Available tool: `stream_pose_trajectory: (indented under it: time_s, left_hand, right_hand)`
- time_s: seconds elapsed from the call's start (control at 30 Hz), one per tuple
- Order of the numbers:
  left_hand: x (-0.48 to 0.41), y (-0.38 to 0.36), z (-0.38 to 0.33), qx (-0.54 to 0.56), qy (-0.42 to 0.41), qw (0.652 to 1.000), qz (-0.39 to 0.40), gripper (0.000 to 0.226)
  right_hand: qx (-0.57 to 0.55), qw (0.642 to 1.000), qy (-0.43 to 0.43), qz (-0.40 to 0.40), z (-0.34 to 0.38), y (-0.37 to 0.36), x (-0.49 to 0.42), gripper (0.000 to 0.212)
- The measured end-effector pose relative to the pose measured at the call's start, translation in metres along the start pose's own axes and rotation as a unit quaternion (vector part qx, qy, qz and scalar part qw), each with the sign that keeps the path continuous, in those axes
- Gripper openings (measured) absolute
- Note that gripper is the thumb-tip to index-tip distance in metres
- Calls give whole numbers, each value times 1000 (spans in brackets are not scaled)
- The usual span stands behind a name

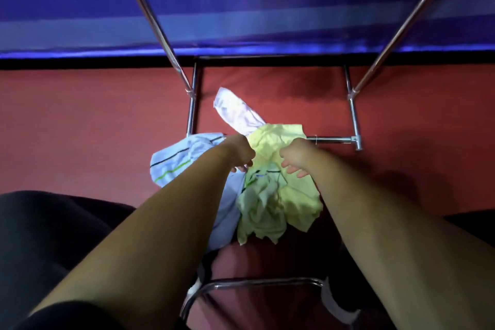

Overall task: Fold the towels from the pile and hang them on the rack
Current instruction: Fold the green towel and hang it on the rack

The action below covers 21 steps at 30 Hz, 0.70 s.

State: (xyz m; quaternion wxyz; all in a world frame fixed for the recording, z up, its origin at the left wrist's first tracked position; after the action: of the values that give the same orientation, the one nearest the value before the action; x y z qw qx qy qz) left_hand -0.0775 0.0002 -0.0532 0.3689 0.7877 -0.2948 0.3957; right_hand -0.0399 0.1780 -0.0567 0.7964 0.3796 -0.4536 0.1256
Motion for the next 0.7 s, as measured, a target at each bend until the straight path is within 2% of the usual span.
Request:
stream_pose_trajectory:
  time_s: [0.1, 0.2, 0.37, 0.47, 0.57, 0.6, 0.63, 0.7]
  left_hand:
    - [-26, -24, 30, -44, 36, 998, -9, 27]
    - [-50, -52, 49, -85, 39, 996, 1, 41]
    - [-74, -112, 81, -56, 60, 995, 58, 64]
    - [-88, -130, 81, -92, -12, 995, 38, 58]
    - [-96, -120, 86, -38, -30, 999, -20, 22]
    - [-94, -114, 84, -15, -25, 999, -27, 16]
    - [-93, -111, 82, 17, -20, 999, -21, 16]
    - [-92, -104, 78, 117, -10, 993, -11, 17]
  right_hand:
    - [49, 999, -6, 23, -19, -23, -24, 19]
    - [80, 996, -10, 39, -33, -40, -47, 25]
    - [153, 987, -9, 55, -48, -69, -65, 28]
    - [217, 973, 6, 83, -54, -90, -66, 29]
    - [218, 971, -3, 97, -61, -103, -67, 31]
    - [208, 974, -3, 92, -61, -103, -67, 32]
    - [200, 976, 1, 91, -59, -104, -67, 39]
    - [193, 975, 20, 108, -55, -107, -68, 74]
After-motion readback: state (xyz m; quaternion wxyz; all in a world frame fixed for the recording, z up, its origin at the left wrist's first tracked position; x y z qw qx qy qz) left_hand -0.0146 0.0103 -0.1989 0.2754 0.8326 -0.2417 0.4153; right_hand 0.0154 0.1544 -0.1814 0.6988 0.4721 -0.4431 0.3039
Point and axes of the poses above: each hand's wrist, its own x-axis away from the middle knuckle, its own y-axis out of the back of the hand, z = x × y, the point moved 10 cm from there along -x, towards the middle knuckle, and after that the axes turned 12 degrees about x, right-handed, at the moved point
